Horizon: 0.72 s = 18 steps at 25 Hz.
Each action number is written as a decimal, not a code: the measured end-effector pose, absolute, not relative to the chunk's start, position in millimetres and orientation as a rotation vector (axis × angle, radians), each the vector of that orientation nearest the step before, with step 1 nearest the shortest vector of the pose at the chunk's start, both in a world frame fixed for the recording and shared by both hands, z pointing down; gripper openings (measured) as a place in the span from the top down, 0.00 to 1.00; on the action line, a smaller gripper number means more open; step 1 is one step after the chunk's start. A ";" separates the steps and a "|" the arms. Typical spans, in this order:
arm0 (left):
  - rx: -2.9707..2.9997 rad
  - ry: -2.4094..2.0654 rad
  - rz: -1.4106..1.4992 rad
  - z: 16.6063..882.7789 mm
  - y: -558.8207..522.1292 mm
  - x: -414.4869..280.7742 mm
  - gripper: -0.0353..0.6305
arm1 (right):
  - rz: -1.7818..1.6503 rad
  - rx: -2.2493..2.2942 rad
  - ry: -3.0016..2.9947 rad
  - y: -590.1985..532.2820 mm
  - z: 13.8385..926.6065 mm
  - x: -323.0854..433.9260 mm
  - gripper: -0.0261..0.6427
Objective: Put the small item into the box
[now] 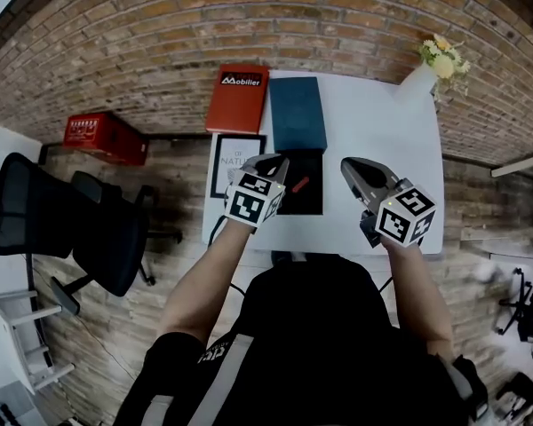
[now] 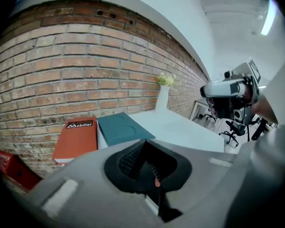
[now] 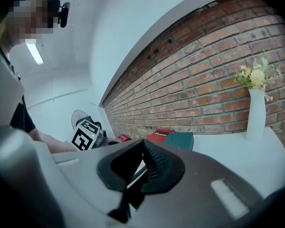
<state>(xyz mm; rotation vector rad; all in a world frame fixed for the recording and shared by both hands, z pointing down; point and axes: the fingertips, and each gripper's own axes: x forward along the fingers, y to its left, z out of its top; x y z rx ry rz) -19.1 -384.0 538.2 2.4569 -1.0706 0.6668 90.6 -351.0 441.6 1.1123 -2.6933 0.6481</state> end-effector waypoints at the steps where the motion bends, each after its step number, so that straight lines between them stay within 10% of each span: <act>1: 2.444 -1.088 0.627 532.2 -385.4 -25.5 0.94 | 0.635 1.119 -2.690 -350.4 438.7 90.3 0.96; 18: 2.457 -1.246 0.273 440.0 -354.0 -37.1 0.94 | 0.450 1.261 -2.690 -316.4 405.5 139.0 0.93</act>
